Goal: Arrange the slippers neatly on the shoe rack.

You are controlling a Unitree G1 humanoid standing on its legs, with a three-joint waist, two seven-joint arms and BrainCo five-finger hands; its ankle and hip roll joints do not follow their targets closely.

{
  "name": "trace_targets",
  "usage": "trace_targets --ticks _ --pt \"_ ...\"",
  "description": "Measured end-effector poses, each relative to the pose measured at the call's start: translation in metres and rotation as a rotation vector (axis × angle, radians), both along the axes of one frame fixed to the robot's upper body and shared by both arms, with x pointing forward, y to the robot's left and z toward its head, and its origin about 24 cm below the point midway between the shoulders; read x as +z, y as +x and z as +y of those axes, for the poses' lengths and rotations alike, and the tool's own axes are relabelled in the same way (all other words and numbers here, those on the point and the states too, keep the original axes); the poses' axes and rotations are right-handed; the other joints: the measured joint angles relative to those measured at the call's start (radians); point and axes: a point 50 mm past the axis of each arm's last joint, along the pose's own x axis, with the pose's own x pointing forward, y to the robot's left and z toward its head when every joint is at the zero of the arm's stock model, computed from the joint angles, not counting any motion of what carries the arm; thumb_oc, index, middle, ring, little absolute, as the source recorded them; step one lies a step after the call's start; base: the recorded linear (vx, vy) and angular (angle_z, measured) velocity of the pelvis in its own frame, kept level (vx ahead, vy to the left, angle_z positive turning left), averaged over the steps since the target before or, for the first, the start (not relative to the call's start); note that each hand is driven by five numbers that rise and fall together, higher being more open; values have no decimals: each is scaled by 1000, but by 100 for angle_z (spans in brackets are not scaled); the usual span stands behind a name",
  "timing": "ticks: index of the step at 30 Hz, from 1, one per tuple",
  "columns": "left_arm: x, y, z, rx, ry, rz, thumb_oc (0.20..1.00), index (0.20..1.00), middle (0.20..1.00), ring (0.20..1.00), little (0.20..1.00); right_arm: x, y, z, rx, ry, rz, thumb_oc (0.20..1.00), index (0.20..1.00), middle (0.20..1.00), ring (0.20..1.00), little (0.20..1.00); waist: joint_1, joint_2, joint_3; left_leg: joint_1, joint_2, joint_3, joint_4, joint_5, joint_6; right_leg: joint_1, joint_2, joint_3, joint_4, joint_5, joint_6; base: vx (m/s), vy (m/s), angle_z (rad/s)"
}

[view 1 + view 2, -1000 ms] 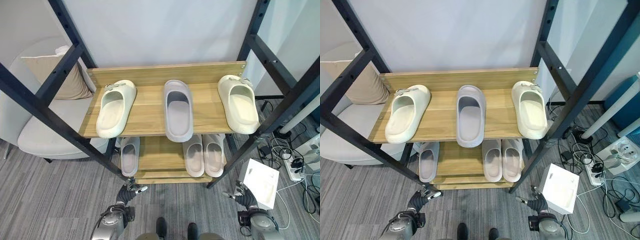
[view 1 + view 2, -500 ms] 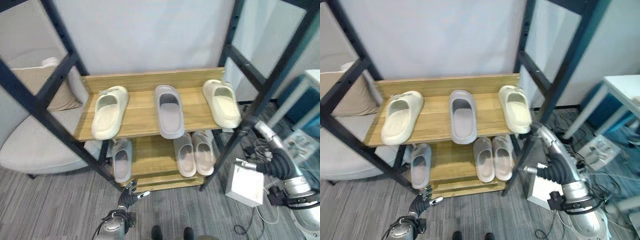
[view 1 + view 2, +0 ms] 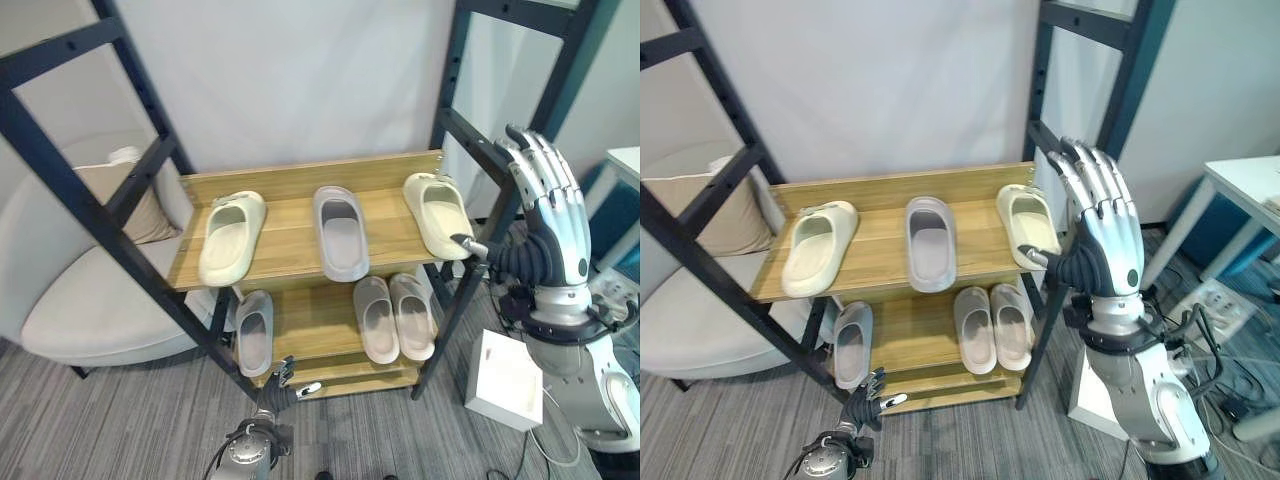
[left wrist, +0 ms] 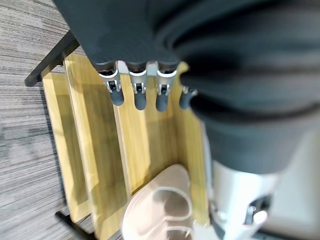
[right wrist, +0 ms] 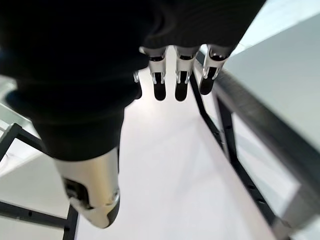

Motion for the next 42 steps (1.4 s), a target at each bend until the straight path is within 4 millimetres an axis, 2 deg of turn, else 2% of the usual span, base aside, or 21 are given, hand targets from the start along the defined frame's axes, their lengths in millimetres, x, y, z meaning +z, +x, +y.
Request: trace_targets --ticks 5,8,14,18,26,30,35,37,42 --pt "-3 -7 8 14 14 23 1000 1000 1000 1000 1000 -12 13 -11 -71 7 64 1000 1000 1000 1000 1000 34 -19 8 -14 -4 -19 0 16 10 0 -4 -27 0 -1 -1 32 37 14" --pt "-5 -11 14 24 23 36 1000 1000 1000 1000 1000 -21 20 -19 -115 19 115 1000 1000 1000 1000 1000 35 -28 13 -15 -8 -31 0 17 11 0 -8 -42 0 3 -6 40 51 13" --pt "-7 -18 28 59 41 54 1000 1000 1000 1000 1000 -38 33 -28 -156 95 213 1000 1000 1000 1000 1000 73 -44 26 -21 -13 -42 0 15 13 0 -12 -49 0 -6 6 38 34 4" --pt "-7 -20 28 58 39 58 1000 1000 1000 1000 1000 -45 41 -20 -120 130 256 1000 1000 1000 1000 1000 88 -50 30 -30 -16 -48 0 16 14 -4 -14 -56 0 -5 5 30 29 6" --pt "-6 -16 30 71 23 52 1000 1000 1000 1000 1000 -51 58 14 -5 203 307 1000 1000 1000 1000 1000 118 -65 41 -34 -18 -69 1 17 12 -2 -14 -76 0 -5 2 16 14 7" --pt "-6 -16 30 72 24 51 1000 1000 1000 1000 1000 -54 66 22 18 201 342 1000 1000 1000 1000 1000 135 -65 42 -35 -19 -72 1 17 12 -1 -15 -79 0 -5 3 3 3 1" --pt "-7 -20 31 79 18 62 1000 1000 1000 1000 1000 -68 75 11 -54 189 408 1000 1000 1000 1000 1000 153 -64 47 -40 -21 -83 0 17 12 -2 -16 -90 0 -6 3 11 8 6" --pt "-6 -17 31 76 13 55 1000 1000 1000 1000 1000 -72 81 -2 -120 169 439 1000 1000 1000 1000 1000 154 -67 51 -49 -22 -96 0 21 9 -6 -16 -103 0 -6 3 4 2 16" --pt "-8 -21 32 73 4 68 1000 1000 1000 1000 1000 -64 97 -16 -189 150 441 1000 1000 1000 1000 1000 169 -71 72 -59 -21 -99 1 25 7 -15 -15 -105 0 -6 3 1 0 2"
